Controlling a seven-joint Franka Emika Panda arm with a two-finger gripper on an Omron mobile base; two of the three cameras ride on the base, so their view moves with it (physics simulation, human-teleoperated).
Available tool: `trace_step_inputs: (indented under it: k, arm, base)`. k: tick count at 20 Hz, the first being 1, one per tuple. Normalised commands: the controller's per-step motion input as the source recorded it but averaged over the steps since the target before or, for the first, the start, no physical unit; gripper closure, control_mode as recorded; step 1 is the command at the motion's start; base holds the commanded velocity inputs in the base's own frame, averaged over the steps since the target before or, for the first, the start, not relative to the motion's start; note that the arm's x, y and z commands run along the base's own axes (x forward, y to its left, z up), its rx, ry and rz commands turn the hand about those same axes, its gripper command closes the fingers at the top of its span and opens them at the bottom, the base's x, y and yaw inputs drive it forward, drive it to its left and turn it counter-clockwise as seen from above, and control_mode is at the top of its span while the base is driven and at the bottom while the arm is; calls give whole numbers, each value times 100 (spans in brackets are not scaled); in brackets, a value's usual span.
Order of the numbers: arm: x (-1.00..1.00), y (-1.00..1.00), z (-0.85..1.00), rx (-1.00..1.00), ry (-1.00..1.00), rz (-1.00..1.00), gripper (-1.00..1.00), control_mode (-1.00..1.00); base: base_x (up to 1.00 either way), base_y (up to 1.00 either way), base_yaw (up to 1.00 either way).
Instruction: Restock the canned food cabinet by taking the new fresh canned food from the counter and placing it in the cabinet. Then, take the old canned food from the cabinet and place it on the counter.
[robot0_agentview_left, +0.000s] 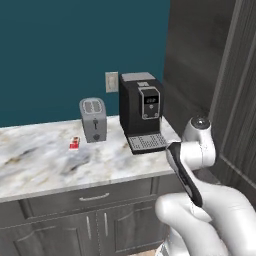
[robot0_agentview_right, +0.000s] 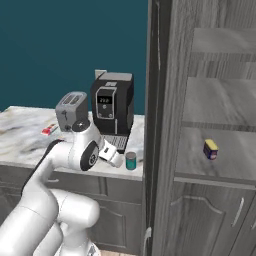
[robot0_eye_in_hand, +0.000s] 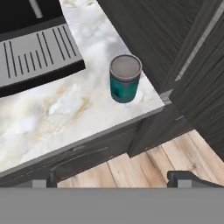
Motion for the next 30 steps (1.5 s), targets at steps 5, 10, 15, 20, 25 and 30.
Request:
trace_step_inputs:
  k: [5, 10, 15, 20, 25, 30]
  arm:
    - [75, -11, -23, 0, 1, -5, -100, -100]
    - [64, -29, -11, 0, 7, 0, -100, -100]
    - [11, -35, -1, 0, 4, 0, -100, -100]
    - [0, -16, -19, 0, 0, -3, -100, -100]
    - [2, -1, -21, 0, 0, -2, -100, -100]
    - [13, 0, -15, 0, 0, 0, -100, -100]
  base:
    - [0, 0, 0]
    - [0, 0, 0]
    - [0, 0, 0]
    - [0, 0, 0]
    - [0, 0, 0]
    - [0, 0, 0]
